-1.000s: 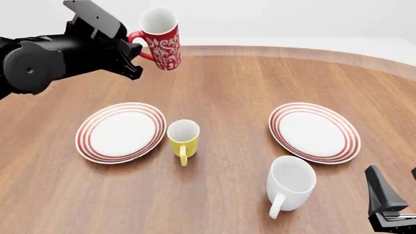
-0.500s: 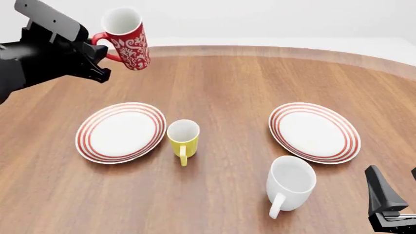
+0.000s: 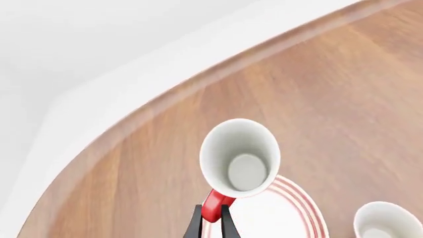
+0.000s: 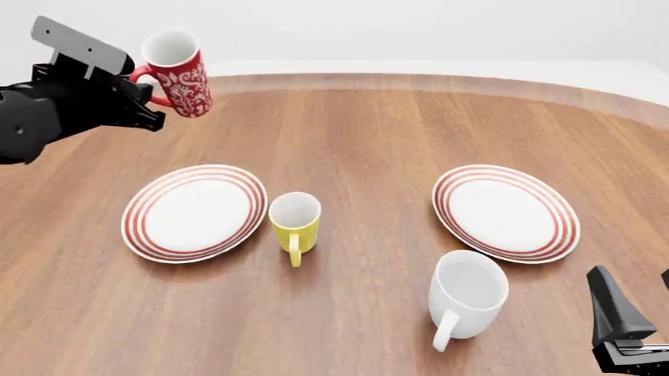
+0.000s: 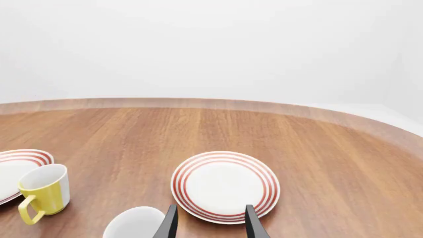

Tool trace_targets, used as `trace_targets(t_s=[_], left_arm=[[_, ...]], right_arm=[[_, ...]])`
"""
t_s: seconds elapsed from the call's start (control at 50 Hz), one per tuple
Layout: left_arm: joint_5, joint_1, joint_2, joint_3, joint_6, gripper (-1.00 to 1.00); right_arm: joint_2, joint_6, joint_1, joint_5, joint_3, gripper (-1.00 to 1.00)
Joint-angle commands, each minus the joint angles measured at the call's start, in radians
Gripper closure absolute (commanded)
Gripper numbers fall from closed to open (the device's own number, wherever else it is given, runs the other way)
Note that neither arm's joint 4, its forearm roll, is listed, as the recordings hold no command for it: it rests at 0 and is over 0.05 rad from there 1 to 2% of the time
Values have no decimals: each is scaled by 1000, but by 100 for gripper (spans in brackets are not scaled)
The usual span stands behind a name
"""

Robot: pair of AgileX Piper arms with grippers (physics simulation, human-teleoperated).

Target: Put the red mug on the left plate.

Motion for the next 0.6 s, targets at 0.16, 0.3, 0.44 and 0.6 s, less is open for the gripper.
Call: trace_targets(t_s=[0.16,0.3,0.44,0.6], left_arm=[[-85,46,41,92,-5,100],[-116,49,42,140,-18,100],[-154,39,55,193,-27,100],[-219,44,93,255,-50,100]], right_arm=[[0,0,0,0,0,-100],[0,0,0,0,0,-100],[0,0,0,0,0,-100],[0,0,0,0,0,-100]])
